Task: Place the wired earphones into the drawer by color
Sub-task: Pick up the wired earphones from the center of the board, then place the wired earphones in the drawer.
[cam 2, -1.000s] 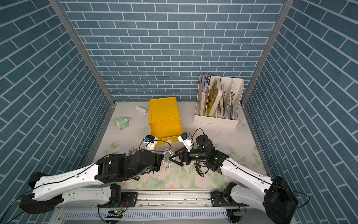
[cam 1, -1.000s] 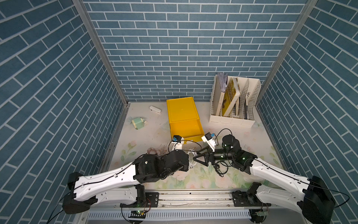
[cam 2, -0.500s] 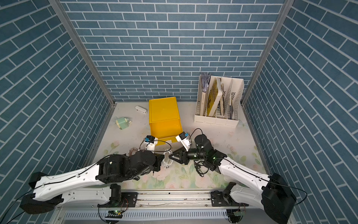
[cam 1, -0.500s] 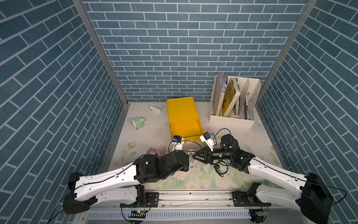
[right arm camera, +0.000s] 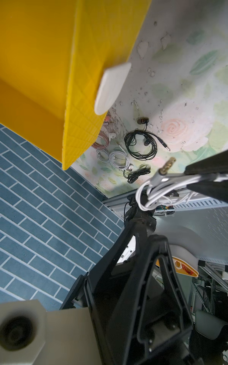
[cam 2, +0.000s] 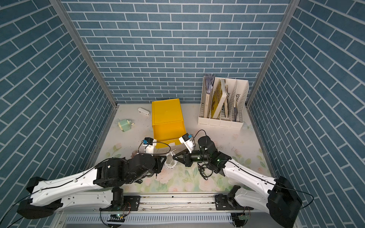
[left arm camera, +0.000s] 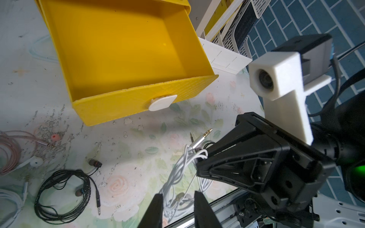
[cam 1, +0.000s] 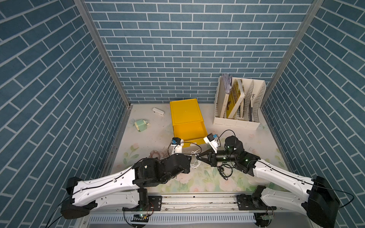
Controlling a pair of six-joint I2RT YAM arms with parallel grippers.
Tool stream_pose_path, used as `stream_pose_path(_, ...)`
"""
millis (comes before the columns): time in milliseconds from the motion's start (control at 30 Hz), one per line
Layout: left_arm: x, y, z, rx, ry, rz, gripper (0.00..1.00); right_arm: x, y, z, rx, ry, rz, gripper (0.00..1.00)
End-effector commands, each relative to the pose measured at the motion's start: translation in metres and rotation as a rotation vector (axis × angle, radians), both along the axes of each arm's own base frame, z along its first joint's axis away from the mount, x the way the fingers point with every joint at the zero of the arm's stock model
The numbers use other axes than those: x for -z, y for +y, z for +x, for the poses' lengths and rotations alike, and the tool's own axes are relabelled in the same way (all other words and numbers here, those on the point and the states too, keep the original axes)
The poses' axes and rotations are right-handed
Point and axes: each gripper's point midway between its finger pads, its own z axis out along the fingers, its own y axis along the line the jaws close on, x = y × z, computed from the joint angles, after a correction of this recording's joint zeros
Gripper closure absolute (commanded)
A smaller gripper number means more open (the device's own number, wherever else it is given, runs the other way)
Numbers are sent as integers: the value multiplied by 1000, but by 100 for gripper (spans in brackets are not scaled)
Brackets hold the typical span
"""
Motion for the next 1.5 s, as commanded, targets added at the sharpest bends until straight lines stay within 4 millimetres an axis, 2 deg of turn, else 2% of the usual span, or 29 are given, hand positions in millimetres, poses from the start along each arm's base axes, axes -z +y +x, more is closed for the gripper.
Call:
stream_pose_path(0,-11,24,4,-69,-31,6,56,-26,1,7,26,-79,11,95)
stream_pose_path(133,-36,56,7,-149,-72,-25,50,-54,2,16,56,-132,16,99)
stream_pose_path(267,-54,96,7,-240,-106,-80,48,-97,7,35,90,-193,41,99)
stream_pose_path(367,-50,112,5,-272,-98,-65,48,-122,10,60,135,-214,25,99)
stream_pose_path(467,-33,108,6,-264,-79,57,44,-128,9,96,202,-202,-15,99)
stream_pose_path(600,-10,91,9,-251,-49,214,35,-115,6,137,259,-151,-59,100)
stream_pose_path(700,-4,78,12,-241,-47,177,31,-97,10,149,245,-113,-104,100)
stream_pose_path(900,16,79,16,-245,-3,117,30,-57,9,162,263,-74,-192,100)
stream_pose_path(1100,31,79,18,-249,22,112,30,-37,-1,180,311,-56,-226,100)
stream_pose_path(1367,48,91,26,-317,64,65,30,-9,-6,180,298,-4,-303,98)
stream_pose_path(1467,64,98,31,-347,105,91,27,1,-7,180,294,21,-330,97)
